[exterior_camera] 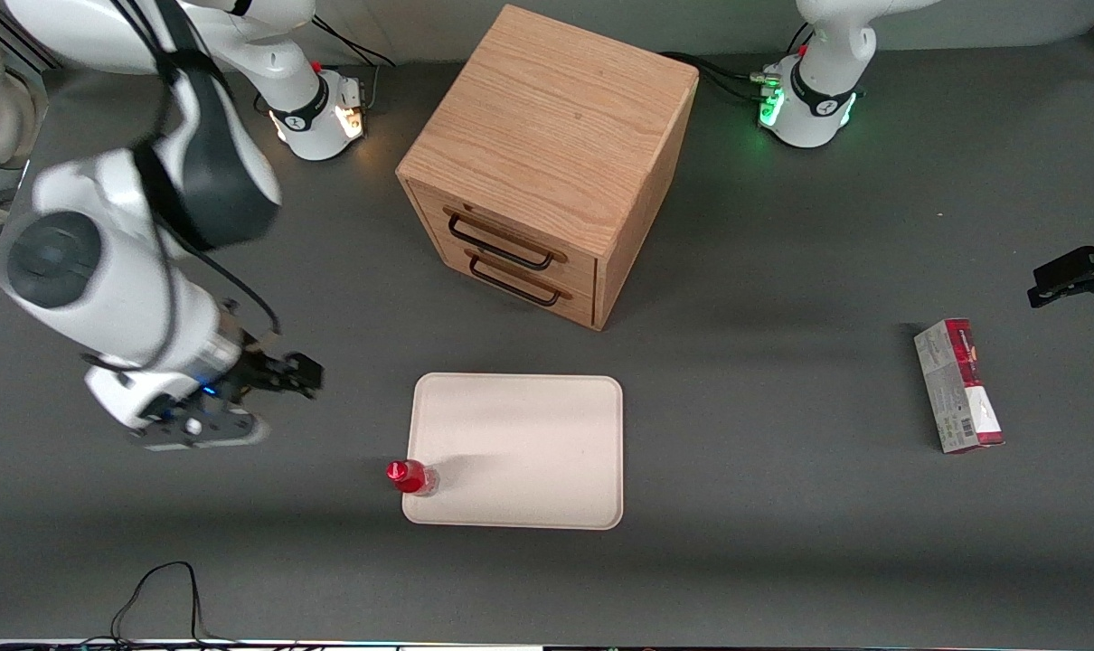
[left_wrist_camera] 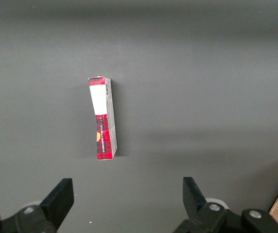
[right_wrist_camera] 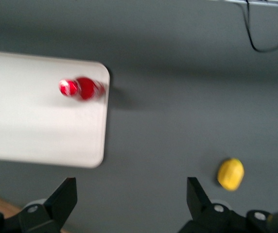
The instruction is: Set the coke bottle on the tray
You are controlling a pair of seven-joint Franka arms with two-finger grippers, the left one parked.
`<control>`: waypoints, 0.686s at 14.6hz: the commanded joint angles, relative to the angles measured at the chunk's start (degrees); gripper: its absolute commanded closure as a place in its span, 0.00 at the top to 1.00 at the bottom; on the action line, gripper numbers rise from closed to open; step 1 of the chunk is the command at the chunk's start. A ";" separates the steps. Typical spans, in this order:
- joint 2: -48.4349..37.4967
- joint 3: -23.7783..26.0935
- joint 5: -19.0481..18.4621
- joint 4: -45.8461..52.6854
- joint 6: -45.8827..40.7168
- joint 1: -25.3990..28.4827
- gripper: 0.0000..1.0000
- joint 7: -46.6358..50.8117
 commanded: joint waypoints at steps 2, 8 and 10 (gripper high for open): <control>-17.89 -8.88 6.45 -16.10 -3.05 0.04 1.00 -4.05; -21.61 -12.77 6.81 -16.29 -9.04 -0.14 1.00 -4.22; -21.52 -12.68 6.46 -16.29 -8.78 -0.05 1.00 -4.22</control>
